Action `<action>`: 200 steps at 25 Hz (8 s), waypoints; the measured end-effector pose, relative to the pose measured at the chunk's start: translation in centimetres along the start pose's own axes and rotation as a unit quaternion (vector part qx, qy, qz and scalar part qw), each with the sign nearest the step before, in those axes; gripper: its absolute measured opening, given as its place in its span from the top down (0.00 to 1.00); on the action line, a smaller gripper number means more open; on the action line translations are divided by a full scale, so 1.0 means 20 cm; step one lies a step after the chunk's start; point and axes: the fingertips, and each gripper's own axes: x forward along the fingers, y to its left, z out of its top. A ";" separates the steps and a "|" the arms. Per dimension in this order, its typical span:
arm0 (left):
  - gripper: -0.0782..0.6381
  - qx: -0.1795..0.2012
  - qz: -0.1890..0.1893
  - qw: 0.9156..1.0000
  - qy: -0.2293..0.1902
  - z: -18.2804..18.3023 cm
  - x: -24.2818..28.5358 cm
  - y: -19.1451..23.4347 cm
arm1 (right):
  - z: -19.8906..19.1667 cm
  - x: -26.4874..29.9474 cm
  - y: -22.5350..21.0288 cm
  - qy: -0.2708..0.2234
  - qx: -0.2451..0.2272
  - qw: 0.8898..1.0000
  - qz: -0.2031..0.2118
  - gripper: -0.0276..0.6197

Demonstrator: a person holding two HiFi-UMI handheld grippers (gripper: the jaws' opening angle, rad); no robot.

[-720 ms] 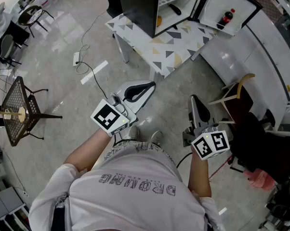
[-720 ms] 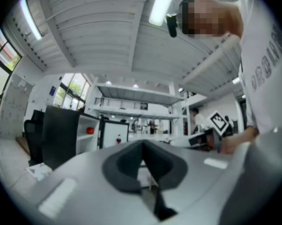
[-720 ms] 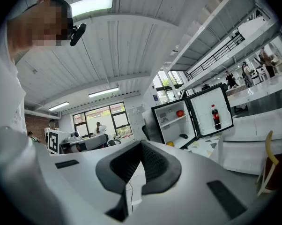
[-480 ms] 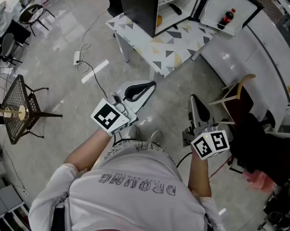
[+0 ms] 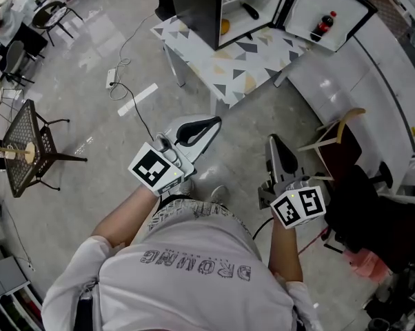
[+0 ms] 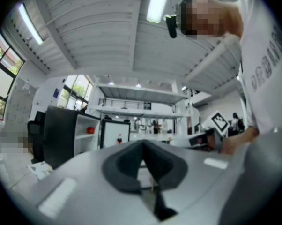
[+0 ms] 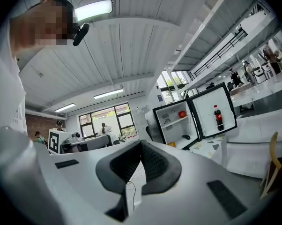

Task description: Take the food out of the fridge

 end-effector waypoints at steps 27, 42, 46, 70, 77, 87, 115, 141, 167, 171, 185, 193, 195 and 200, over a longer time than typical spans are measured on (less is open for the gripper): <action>0.88 0.004 0.031 0.999 -0.002 -0.04 0.16 -0.13 | 0.01 -0.10 -0.21 0.002 0.006 1.000 0.027 0.95; 0.88 -0.008 0.027 1.000 0.004 -0.12 0.34 0.20 | 0.02 0.21 -0.38 0.010 0.006 1.000 0.013 0.95; 0.88 -0.013 0.021 1.000 0.009 -0.15 0.42 0.34 | 0.01 0.33 -0.48 0.018 0.013 1.000 0.002 0.95; 0.88 -0.035 -0.039 0.998 0.027 -0.23 0.71 1.22 | 0.12 1.21 -0.69 0.020 0.019 0.998 -0.058 0.95; 0.88 -0.035 -0.056 0.998 0.022 -0.21 0.79 1.35 | 0.16 1.34 -0.75 0.016 0.014 0.997 -0.076 0.95; 0.88 -0.032 -0.058 0.997 0.031 -0.23 0.90 1.43 | 0.19 1.45 -0.88 0.012 0.012 0.997 -0.080 0.95; 0.88 -0.048 0.058 0.992 0.100 -0.57 1.59 1.58 | 0.10 1.96 -1.77 0.054 0.023 0.998 0.003 0.95; 0.88 -0.069 0.111 0.986 0.104 -1.01 1.86 1.76 | -0.27 2.58 -2.16 0.072 -0.037 0.996 0.027 0.91; 0.88 -0.051 0.130 0.986 0.092 -1.13 1.90 1.93 | -0.61 2.98 -2.31 0.130 -0.094 0.987 0.012 0.68; 0.88 -0.050 0.134 0.985 0.092 -1.12 1.89 1.94 | -0.61 2.99 -2.34 0.136 -0.106 0.985 -0.002 0.71; 0.88 -0.054 0.127 0.986 0.089 -1.00 1.87 1.88 | -0.44 2.83 -2.26 0.115 -0.079 0.990 -0.001 0.72; 0.88 -0.060 0.115 0.988 0.080 -0.85 1.85 1.80 | -0.33 2.66 -2.19 0.126 -0.074 0.989 -0.013 0.72; 0.88 -0.061 0.111 0.989 0.078 -0.81 1.84 1.78 | -0.32 2.61 -2.17 0.129 -0.070 0.989 -0.017 0.72; 0.88 -0.060 0.102 0.990 0.072 -0.72 1.80 1.73 | -0.27 2.49 -2.10 0.134 -0.071 0.988 -0.025 0.72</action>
